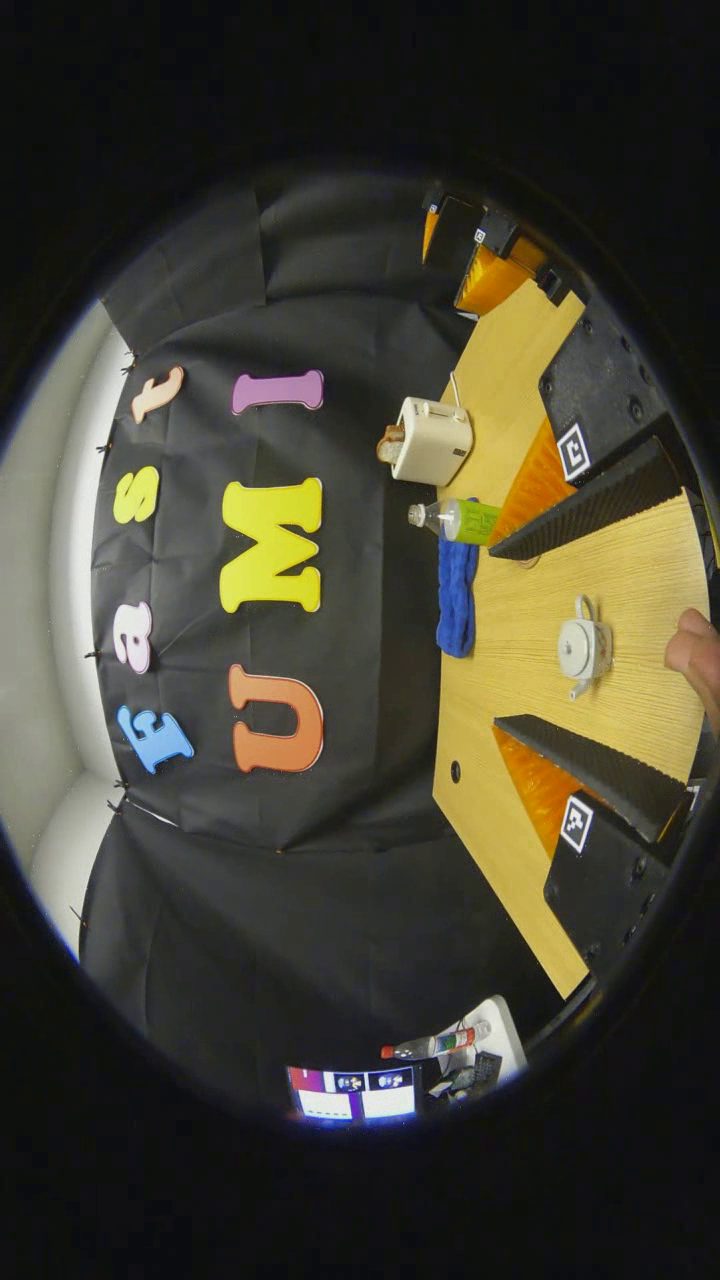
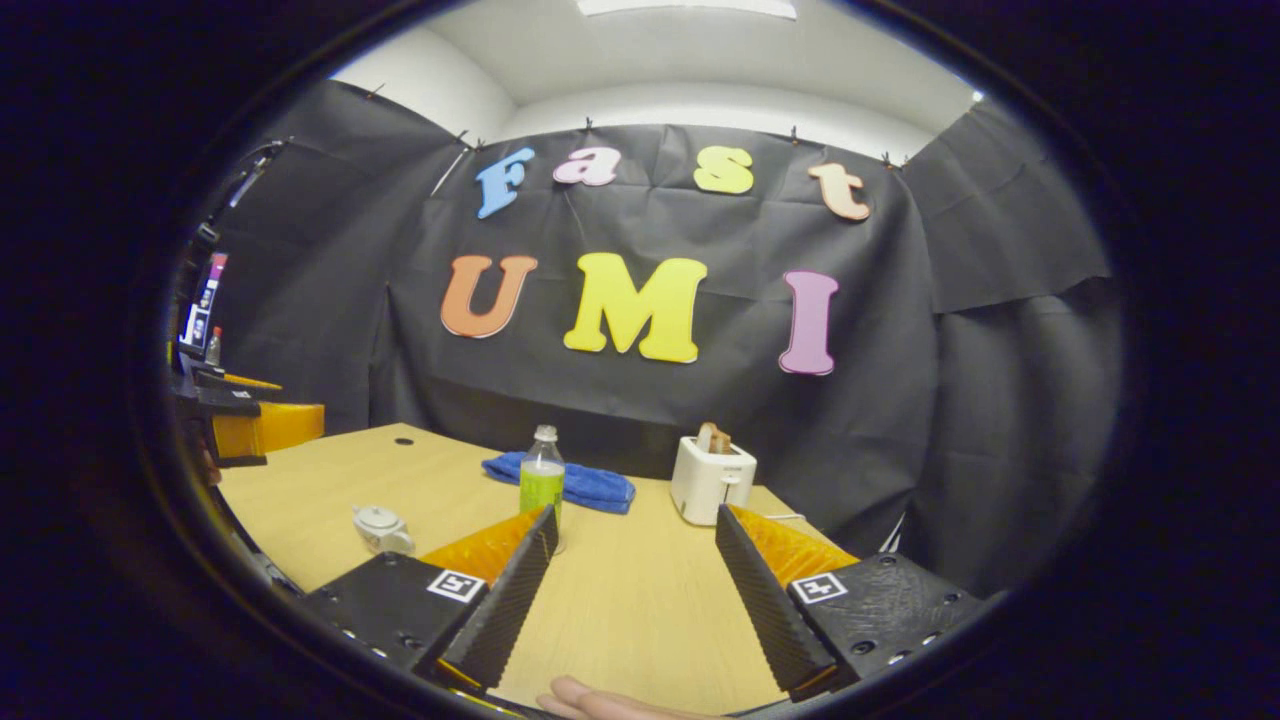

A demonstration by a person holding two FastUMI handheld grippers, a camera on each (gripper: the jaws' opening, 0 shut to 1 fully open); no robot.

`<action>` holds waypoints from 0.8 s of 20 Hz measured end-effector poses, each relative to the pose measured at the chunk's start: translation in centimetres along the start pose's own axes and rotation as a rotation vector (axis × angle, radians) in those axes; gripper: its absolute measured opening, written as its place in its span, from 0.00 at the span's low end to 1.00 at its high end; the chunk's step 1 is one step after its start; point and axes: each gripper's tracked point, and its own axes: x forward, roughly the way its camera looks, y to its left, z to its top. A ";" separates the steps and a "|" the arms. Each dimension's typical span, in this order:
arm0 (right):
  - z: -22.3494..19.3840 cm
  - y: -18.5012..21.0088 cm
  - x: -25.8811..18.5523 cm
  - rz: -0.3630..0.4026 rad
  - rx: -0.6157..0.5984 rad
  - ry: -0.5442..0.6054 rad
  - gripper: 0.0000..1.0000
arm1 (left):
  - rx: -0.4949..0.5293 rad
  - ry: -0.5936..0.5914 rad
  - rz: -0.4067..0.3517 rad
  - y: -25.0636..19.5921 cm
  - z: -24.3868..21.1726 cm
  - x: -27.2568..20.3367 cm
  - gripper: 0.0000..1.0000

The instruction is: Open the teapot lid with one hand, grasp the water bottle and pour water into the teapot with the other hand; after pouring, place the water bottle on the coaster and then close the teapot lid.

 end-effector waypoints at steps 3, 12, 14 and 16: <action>-0.4 0.6 0.3 0.014 -0.003 0.012 0.95 | 0.018 -0.008 -0.031 -0.7 0.0 -0.2 0.98; -1.4 1.0 1.2 0.026 0.020 0.029 0.95 | 0.026 -0.057 -0.018 -0.6 0.7 -0.4 0.98; -1.1 0.8 1.0 0.024 0.015 0.024 0.97 | 0.023 -0.050 -0.009 -0.5 0.4 -0.4 0.98; -0.8 0.4 0.7 0.016 0.006 0.013 0.95 | 0.025 -0.045 -0.007 -0.6 0.1 -0.4 0.98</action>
